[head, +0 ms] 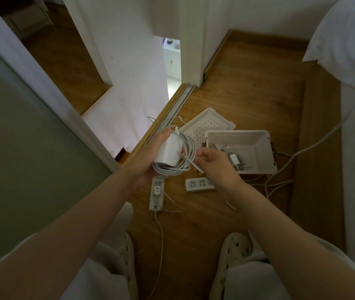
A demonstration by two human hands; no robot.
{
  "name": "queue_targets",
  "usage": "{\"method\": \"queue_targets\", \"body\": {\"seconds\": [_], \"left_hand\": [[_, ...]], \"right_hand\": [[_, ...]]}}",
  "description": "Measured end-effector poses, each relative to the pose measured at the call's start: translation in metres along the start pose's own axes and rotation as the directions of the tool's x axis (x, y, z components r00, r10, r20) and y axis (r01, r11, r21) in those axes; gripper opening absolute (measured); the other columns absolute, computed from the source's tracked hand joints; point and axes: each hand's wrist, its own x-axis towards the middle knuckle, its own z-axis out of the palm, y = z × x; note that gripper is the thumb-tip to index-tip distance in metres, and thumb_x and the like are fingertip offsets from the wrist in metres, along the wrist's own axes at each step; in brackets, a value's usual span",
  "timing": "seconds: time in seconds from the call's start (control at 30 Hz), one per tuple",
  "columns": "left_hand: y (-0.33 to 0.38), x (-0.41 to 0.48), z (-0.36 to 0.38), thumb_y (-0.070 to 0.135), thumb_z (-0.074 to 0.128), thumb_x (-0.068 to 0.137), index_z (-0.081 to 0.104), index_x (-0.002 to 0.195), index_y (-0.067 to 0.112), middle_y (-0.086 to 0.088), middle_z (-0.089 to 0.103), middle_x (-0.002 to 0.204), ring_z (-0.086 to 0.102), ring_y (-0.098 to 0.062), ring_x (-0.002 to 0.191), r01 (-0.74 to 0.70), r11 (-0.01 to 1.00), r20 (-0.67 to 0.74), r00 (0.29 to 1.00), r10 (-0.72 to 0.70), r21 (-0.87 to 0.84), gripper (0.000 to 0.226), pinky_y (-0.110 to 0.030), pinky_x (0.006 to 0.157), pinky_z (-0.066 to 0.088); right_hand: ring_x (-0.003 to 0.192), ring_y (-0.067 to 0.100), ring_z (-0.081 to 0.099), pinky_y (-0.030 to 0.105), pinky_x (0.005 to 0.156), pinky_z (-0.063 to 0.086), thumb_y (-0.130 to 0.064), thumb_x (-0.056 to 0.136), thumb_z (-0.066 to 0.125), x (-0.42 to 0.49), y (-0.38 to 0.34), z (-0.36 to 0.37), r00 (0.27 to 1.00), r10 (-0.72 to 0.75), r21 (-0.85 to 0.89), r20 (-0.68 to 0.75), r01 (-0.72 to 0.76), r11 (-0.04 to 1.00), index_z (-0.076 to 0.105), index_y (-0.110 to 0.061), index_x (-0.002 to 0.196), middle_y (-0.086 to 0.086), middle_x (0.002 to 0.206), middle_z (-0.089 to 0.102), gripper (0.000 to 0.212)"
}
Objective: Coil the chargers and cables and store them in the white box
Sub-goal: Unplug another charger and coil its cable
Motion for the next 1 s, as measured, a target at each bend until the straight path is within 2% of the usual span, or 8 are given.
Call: {"method": "queue_targets", "body": {"seconds": [0.1, 0.27, 0.4, 0.57, 0.67, 0.73, 0.93, 1.0], "left_hand": [[-0.001, 0.001, -0.003, 0.057, 0.049, 0.074, 0.053, 0.118, 0.024, -0.014, 0.062, 0.104, 0.065, -0.022, 0.084, 0.007, 0.994, 0.009, 1.000, -0.008, 0.110, 0.054, -0.034, 0.072, 0.056], [-0.006, 0.005, -0.007, 0.062, 0.056, 0.064, 0.052, 0.124, 0.018, -0.018, 0.063, 0.111, 0.066, -0.024, 0.086, 0.076, 0.982, -0.074, 0.995, -0.064, 0.171, 0.075, -0.033, 0.070, 0.057], [-0.008, 0.007, -0.003, 0.061, 0.057, 0.065, 0.054, 0.121, 0.020, -0.019, 0.063, 0.113, 0.066, -0.025, 0.088, 0.060, 0.987, -0.041, 0.998, -0.054, 0.150, 0.069, -0.035, 0.072, 0.057], [-0.014, 0.009, 0.001, 0.061, 0.055, 0.073, 0.056, 0.117, 0.024, -0.017, 0.065, 0.108, 0.067, -0.027, 0.086, 0.099, 0.971, -0.054, 0.995, -0.090, 0.216, 0.058, -0.036, 0.071, 0.055], [-0.019, 0.011, 0.002, 0.056, 0.052, 0.084, 0.059, 0.112, 0.021, -0.014, 0.068, 0.097, 0.067, -0.024, 0.077, 0.113, 0.971, -0.095, 0.991, -0.095, 0.209, 0.045, -0.036, 0.068, 0.056], [-0.022, 0.011, 0.002, 0.056, 0.051, 0.085, 0.060, 0.111, 0.017, -0.015, 0.069, 0.096, 0.067, -0.023, 0.075, 0.119, 0.968, -0.120, 0.988, -0.094, 0.220, 0.048, -0.034, 0.065, 0.056], [-0.024, 0.012, 0.004, 0.057, 0.056, 0.082, 0.065, 0.106, 0.012, -0.010, 0.070, 0.089, 0.068, -0.018, 0.069, 0.174, 0.958, -0.176, 0.975, -0.135, 0.228, 0.052, -0.028, 0.058, 0.054], [-0.024, 0.014, 0.003, 0.056, 0.057, 0.082, 0.065, 0.104, 0.012, -0.009, 0.070, 0.088, 0.068, -0.018, 0.068, 0.168, 0.957, -0.203, 0.972, -0.120, 0.236, 0.051, -0.027, 0.057, 0.054]], "right_hand": [[0.071, 0.003, 0.061, 0.011, 0.056, 0.050, -0.003, 0.091, 0.051, -0.003, -0.002, -0.002, 0.984, 0.157, 0.331, 0.087, -0.177, 0.927, 0.064, -0.010, 0.082, -0.002, 0.080, 0.064, 0.018], [0.082, 0.014, 0.063, 0.016, 0.058, 0.055, 0.009, 0.089, 0.046, -0.001, 0.000, -0.001, 0.924, 0.339, 0.562, 0.174, -0.376, 0.737, 0.061, -0.002, 0.096, 0.010, 0.093, 0.066, 0.020], [0.077, 0.015, 0.064, 0.017, 0.052, 0.055, 0.010, 0.088, 0.047, 0.001, 0.005, 0.000, 0.915, 0.373, 0.667, 0.155, -0.375, 0.644, 0.061, -0.002, 0.093, 0.010, 0.087, 0.067, 0.019], [0.066, 0.015, 0.067, 0.021, 0.054, 0.056, 0.014, 0.083, 0.046, 0.004, 0.008, 0.002, 0.911, 0.345, 0.696, 0.226, -0.398, 0.597, 0.058, 0.001, 0.105, 0.011, 0.088, 0.065, 0.028], [0.071, 0.017, 0.063, 0.019, 0.048, 0.054, 0.015, 0.086, 0.042, 0.006, 0.011, 0.004, 0.912, 0.363, 0.715, 0.192, -0.383, 0.585, 0.051, 0.000, 0.119, 0.013, 0.088, 0.063, 0.037], [0.075, 0.017, 0.062, 0.019, 0.048, 0.054, 0.015, 0.086, 0.040, 0.007, 0.013, 0.006, 0.907, 0.372, 0.719, 0.196, -0.391, 0.574, 0.051, 0.001, 0.120, 0.014, 0.092, 0.062, 0.038], [0.075, 0.020, 0.057, 0.026, 0.062, 0.054, 0.012, 0.082, 0.031, 0.005, 0.015, 0.013, 0.939, 0.317, 0.845, 0.136, -0.277, 0.458, 0.051, 0.001, 0.107, 0.016, 0.097, 0.056, 0.033], [0.075, 0.021, 0.053, 0.030, 0.069, 0.051, 0.004, 0.085, 0.035, 0.003, 0.014, 0.017, 0.963, 0.256, 0.825, 0.080, -0.208, 0.525, 0.047, -0.001, 0.102, 0.014, 0.094, 0.052, 0.022]]}}
